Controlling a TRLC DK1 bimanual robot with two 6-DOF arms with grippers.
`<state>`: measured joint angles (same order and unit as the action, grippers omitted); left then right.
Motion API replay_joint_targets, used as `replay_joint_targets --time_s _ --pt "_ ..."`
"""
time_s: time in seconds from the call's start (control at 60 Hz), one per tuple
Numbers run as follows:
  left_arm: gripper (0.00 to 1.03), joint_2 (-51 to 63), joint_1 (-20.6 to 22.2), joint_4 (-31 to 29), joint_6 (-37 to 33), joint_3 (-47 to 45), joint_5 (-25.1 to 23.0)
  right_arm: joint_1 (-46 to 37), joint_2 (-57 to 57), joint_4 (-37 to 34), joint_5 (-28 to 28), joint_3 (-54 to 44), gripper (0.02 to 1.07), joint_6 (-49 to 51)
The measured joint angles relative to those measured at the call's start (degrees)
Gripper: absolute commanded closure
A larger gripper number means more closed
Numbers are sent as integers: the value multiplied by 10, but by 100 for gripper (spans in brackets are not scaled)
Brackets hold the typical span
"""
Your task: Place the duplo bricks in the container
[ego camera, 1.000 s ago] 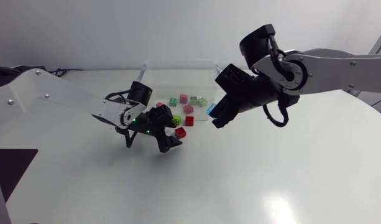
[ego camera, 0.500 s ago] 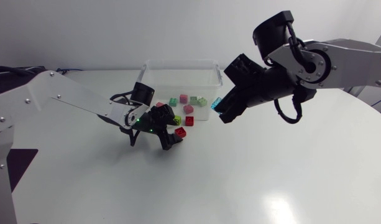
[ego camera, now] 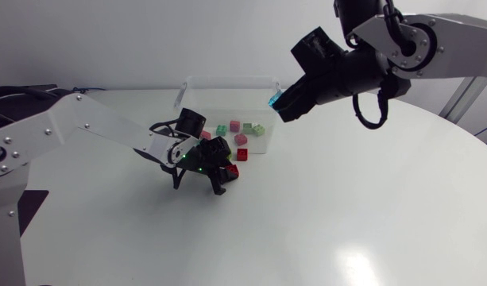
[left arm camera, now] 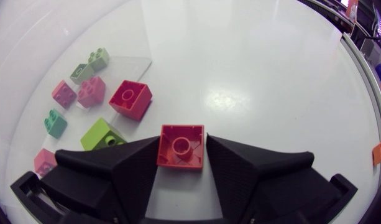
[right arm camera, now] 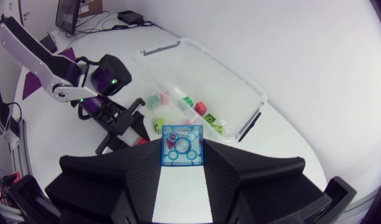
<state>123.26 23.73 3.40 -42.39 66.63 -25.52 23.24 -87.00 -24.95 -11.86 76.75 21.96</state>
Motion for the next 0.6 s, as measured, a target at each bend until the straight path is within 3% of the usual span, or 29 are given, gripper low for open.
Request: replay_joint_targets --time_s 0.333,0.6 --pt "86 -16 3 -23 -1 -11 -7 -9 -102 9 -2 94 75 -16" --pt "86 -107 2 -47 -2 -73 -29 -19 -201 9 -2 203 74 -20"
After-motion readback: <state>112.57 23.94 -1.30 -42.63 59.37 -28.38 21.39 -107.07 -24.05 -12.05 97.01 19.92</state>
